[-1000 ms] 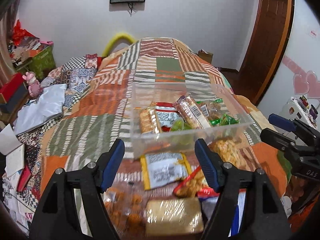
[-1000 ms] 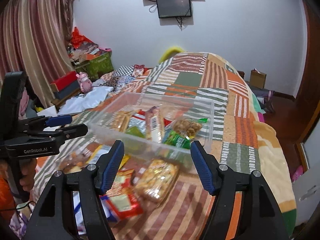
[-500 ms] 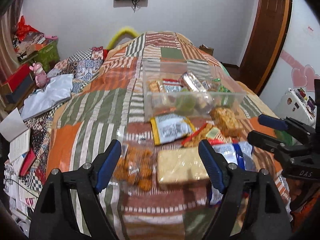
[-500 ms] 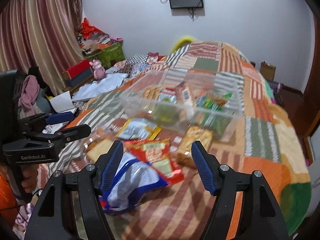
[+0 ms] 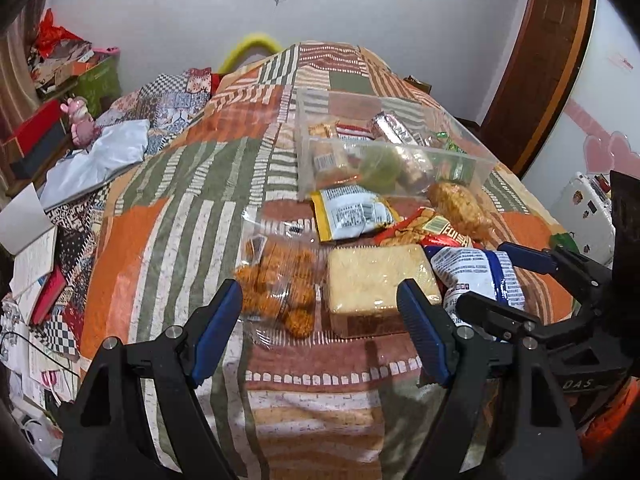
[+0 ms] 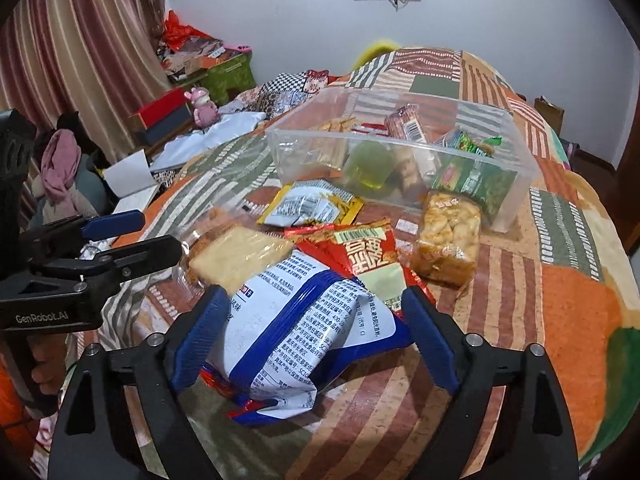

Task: Organize snacks
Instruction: 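Grasp the blue-white chip bag with the right tool while the left grasps the wrapped cake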

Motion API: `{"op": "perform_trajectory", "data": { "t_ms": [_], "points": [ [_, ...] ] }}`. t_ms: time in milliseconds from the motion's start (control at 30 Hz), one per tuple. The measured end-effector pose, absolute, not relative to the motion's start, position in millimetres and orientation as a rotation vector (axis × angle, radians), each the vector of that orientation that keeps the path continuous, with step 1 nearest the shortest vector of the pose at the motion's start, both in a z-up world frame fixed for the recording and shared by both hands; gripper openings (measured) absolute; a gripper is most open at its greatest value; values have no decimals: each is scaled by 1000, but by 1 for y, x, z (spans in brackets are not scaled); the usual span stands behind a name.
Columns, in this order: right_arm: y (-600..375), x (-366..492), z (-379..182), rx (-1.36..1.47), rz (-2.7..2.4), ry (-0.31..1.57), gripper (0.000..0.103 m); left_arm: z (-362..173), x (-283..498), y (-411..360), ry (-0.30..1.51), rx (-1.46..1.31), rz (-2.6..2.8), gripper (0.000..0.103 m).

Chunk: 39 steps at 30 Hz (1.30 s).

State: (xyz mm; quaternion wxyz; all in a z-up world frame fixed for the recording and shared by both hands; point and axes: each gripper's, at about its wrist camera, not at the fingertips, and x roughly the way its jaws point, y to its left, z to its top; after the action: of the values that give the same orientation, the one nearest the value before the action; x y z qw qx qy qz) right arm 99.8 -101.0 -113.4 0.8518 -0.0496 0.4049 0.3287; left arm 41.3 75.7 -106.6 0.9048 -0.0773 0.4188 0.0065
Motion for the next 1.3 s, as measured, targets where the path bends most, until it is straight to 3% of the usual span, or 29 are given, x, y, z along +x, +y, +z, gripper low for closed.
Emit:
{"op": "perform_trajectory", "data": {
  "t_ms": [133, 300, 367, 433, 733, 1033, 1300],
  "points": [
    [-101, 101, -119, -102, 695, 877, 99, -110, 41, 73, 873, -166, 6, 79],
    [-100, 105, -130, -55, 717, 928, 98, -113, 42, 69, 885, -153, 4, 79],
    [-102, 104, -130, -36, 738, 927, 92, -114, 42, 68, 888, -154, 4, 79],
    [-102, 103, -128, -27, 778, 930, 73, -115, 44, 67, 891, -155, 4, 79],
    [-114, 98, -113, -33, 772, 857, 48, -118, 54, 55, 909, -163, -25, 79],
    [-144, 105, -96, 42, 763, 809, 36, -127, 73, 39, 943, -180, -65, 82],
    [-164, 114, -82, 70, 718, 756, 35, -135, 86, 27, 945, -117, -33, 86]
  ]
}}
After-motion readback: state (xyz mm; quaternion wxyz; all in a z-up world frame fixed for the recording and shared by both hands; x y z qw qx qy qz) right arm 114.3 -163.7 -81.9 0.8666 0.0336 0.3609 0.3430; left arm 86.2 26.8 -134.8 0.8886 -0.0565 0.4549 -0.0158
